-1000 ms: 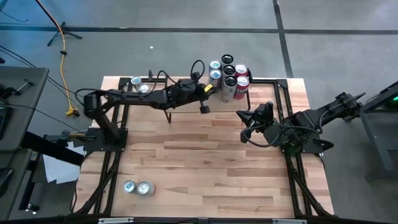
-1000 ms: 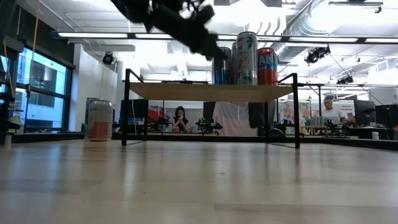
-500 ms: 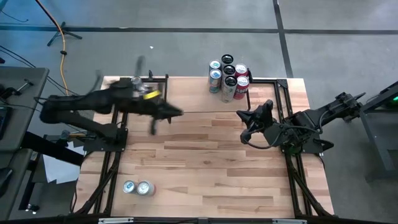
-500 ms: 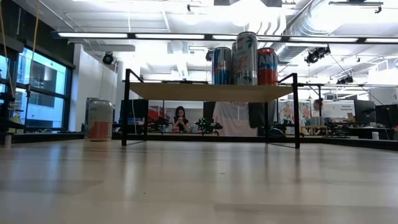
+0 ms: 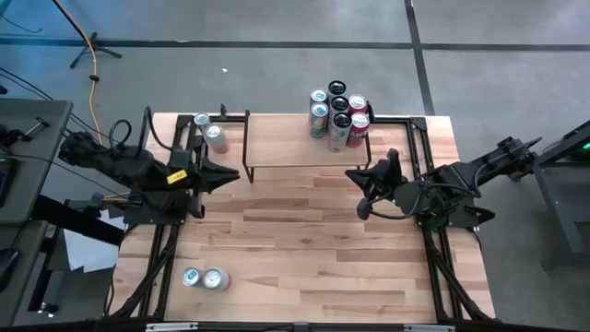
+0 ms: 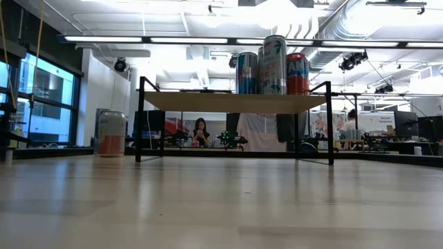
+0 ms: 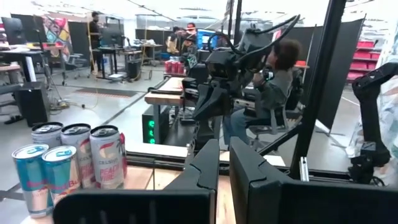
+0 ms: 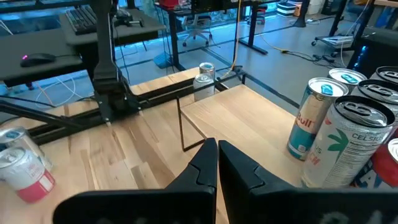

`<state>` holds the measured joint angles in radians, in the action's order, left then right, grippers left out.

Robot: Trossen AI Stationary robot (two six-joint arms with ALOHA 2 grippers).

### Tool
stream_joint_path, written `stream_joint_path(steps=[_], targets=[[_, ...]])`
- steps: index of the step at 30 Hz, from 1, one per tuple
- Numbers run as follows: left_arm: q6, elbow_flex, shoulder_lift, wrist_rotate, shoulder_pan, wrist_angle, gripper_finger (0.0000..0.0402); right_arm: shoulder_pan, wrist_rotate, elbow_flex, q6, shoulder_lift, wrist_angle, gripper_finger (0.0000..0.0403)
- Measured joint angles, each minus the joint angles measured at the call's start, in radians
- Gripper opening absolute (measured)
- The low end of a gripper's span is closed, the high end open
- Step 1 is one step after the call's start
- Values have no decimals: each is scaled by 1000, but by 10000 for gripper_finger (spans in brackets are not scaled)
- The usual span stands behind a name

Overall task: Place canned beverage on shelf
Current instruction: Put the bottom blue soda can on the shelf aligned with the blue soda can

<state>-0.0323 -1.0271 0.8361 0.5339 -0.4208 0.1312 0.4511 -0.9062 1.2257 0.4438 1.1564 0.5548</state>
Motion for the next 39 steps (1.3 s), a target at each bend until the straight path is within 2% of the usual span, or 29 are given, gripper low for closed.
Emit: stream_joint_path(steps=[8,18,26,29,34,39], targets=[[3,0,5,0,0,-2,0,0,27,0,0,0,-10,0],[54,0,5,1,1,-2,0,0,96,0,-101,0,-153,0],[44,0,5,1,1,-7,0,0,95,0,-103,0,-179,0],[57,0,5,37,1,-8,5,0,115,0,-104,0,-190,0],[105,0,5,65,1,-22,42,0,131,0,-105,0,-201,0],[102,-11,5,64,1,-25,130,0,131,0,-105,0,-201,0]])
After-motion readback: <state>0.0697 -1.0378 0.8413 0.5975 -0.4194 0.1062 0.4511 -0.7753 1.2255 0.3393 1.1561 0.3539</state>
